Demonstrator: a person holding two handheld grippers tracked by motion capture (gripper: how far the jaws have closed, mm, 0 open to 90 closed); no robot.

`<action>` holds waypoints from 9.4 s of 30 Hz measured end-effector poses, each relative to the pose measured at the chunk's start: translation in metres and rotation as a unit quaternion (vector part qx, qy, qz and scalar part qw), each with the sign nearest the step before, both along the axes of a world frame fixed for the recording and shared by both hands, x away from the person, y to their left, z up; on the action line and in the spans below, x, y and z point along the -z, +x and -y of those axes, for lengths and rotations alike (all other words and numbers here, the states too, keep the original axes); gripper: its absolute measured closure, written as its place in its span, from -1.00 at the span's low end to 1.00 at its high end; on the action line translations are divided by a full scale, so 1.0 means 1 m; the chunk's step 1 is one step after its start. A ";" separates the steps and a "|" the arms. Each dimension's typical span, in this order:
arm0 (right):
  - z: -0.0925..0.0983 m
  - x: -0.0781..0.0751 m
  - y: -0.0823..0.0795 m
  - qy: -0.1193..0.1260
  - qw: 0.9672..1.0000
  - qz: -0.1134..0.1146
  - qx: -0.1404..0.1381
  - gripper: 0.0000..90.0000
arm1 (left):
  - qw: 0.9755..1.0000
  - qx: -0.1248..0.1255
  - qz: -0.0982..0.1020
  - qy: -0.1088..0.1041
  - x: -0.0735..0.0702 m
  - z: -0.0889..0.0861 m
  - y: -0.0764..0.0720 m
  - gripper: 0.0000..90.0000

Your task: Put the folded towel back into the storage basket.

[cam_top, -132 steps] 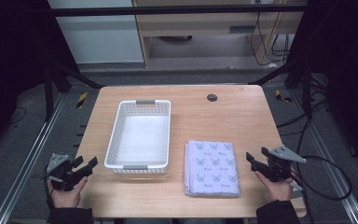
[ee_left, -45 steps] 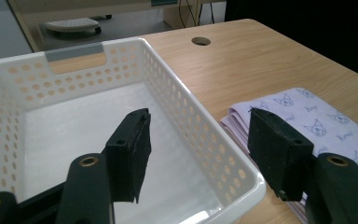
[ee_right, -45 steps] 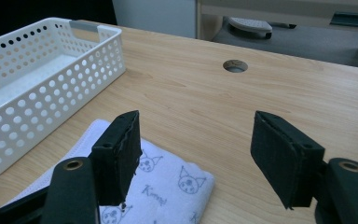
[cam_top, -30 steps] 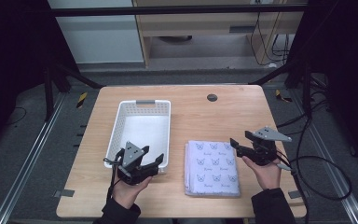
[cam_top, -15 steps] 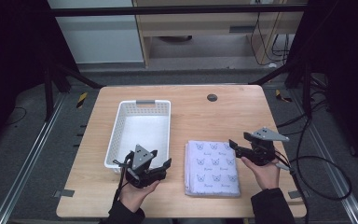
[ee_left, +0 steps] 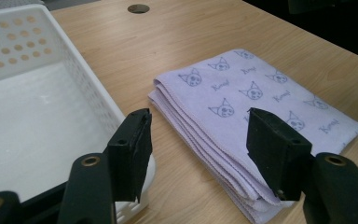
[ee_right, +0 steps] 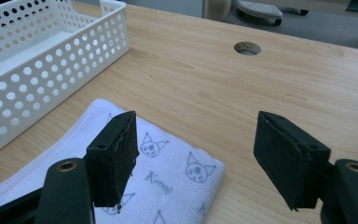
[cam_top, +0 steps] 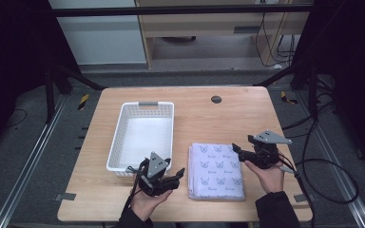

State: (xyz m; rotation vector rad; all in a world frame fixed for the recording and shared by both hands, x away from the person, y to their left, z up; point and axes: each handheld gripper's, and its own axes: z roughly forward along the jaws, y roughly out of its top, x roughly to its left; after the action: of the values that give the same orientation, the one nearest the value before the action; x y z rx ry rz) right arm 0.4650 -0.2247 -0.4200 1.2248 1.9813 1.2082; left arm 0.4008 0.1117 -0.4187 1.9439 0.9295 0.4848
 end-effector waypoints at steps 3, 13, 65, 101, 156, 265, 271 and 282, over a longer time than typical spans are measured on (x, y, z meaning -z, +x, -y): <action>0.000 0.000 0.000 -0.001 1.000 0.000 0.001 -0.34 | 1.000 0.005 -0.003 0.005 0.003 0.005 -0.001 -0.12; 0.001 0.003 0.002 -0.001 1.000 0.001 0.002 -0.35 | 1.000 0.018 -0.019 0.015 0.013 0.019 -0.003 -0.13; -0.018 0.049 0.025 -0.054 0.997 -0.057 -0.006 -0.22 | 0.995 0.024 -0.078 0.064 0.065 0.052 0.008 -0.15; -0.021 0.075 0.033 -0.046 0.990 -0.130 0.002 -0.13 | 0.990 0.011 -0.130 0.059 0.076 0.056 0.017 -0.15; -0.021 0.014 -0.004 0.009 0.999 -0.030 -0.035 0.67 | 0.996 0.064 -0.062 0.026 0.020 0.035 -0.001 0.66; -0.189 -0.094 0.056 0.008 0.991 0.080 -0.104 0.68 | 0.994 -0.078 0.002 -0.071 -0.066 -0.127 0.024 0.68; -0.206 -0.090 0.066 0.011 0.991 0.078 -0.109 0.68 | 0.993 -0.096 0.000 -0.070 -0.065 -0.140 0.027 0.68; -0.228 -0.079 0.077 0.010 0.991 0.073 -0.113 0.68 | 0.990 -0.124 -0.008 -0.060 -0.060 -0.154 0.033 0.68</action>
State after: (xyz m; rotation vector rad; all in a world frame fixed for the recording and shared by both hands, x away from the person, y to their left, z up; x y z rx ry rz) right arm 0.5417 0.0029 -0.3408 0.9099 2.0444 1.3872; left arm 0.4340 0.2656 -0.3591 1.7344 1.1923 0.5430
